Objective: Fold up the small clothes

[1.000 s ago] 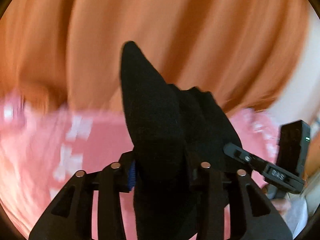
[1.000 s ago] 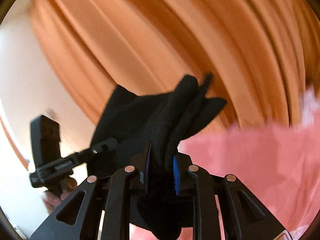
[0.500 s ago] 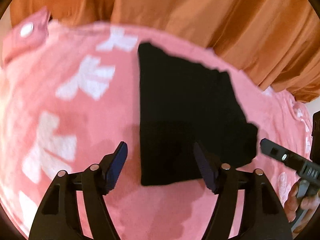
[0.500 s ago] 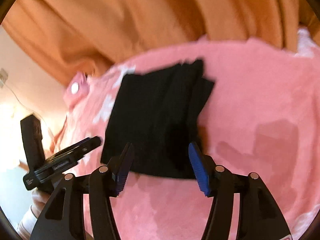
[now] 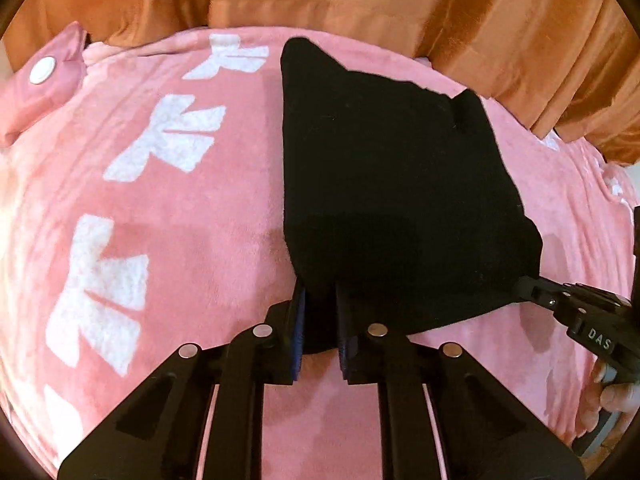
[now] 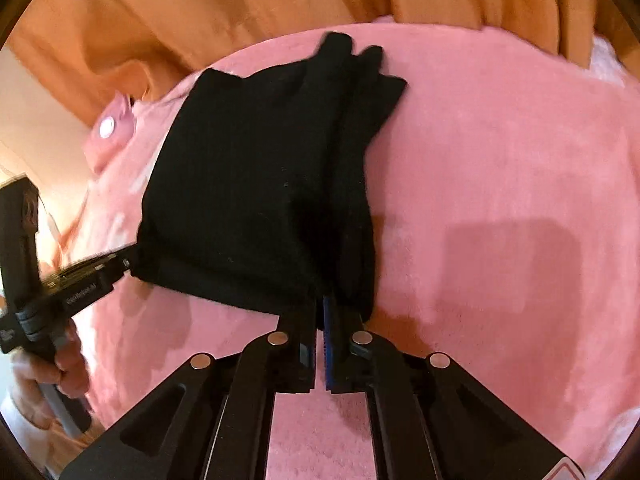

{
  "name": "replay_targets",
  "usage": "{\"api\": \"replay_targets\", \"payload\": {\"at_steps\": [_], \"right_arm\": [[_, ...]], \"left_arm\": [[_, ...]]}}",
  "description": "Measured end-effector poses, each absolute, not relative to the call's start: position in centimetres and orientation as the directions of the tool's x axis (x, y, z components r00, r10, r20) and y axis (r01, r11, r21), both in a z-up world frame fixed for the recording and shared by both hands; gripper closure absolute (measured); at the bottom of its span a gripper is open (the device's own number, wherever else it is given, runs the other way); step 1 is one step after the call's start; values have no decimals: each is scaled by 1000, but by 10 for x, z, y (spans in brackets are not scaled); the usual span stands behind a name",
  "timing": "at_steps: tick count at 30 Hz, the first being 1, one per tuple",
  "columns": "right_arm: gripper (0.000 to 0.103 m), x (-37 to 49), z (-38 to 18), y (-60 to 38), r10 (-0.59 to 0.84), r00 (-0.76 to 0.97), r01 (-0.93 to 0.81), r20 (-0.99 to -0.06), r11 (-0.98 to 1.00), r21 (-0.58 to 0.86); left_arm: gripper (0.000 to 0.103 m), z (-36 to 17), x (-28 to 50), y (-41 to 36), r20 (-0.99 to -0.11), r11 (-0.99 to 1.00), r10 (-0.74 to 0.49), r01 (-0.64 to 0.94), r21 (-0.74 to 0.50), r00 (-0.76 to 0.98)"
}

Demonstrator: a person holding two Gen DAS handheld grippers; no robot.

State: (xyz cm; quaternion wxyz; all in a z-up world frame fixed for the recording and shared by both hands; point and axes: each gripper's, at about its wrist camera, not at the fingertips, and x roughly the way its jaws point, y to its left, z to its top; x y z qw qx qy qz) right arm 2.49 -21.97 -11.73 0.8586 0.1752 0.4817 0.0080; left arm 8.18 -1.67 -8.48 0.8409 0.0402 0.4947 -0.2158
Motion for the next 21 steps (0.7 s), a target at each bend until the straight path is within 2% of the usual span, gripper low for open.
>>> {"api": "replay_targets", "payload": {"at_steps": [5, 7, 9, 10, 12, 15, 17, 21], "right_arm": [[100, 7, -90, -209, 148, 597, 112, -788, 958, 264], [96, -1, -75, -206, 119, 617, 116, -778, 964, 240], [95, -10, -68, -205, 107, 627, 128, -771, 963, 238], [94, -12, -64, -204, 98, 630, 139, -770, 962, 236], [88, -22, -61, -201, 66, 635, 166, -769, 962, 219], [72, -33, -63, -196, 0, 633, 195, -774, 968, 159], [64, -39, -69, -197, -33, 621, 219, -783, 967, 132], [62, -45, -91, -203, -51, 568, 264, -822, 957, 123]], "left_arm": [[88, -61, 54, -19, -813, 908, -336, 393, -146, 475], [81, -58, 40, -23, -803, 905, -337, 403, -132, 492], [63, -57, 22, -29, -791, 903, -339, 411, -123, 509], [61, -57, 14, -32, -789, 905, -333, 411, -113, 517], [55, -58, 2, -36, -786, 901, -331, 423, -98, 523], [45, -61, -8, -37, -789, 908, -306, 412, -74, 532], [43, -67, -11, -37, -798, 914, -293, 400, -71, 527], [42, -79, -10, -39, -817, 921, -243, 388, -25, 523]]}}
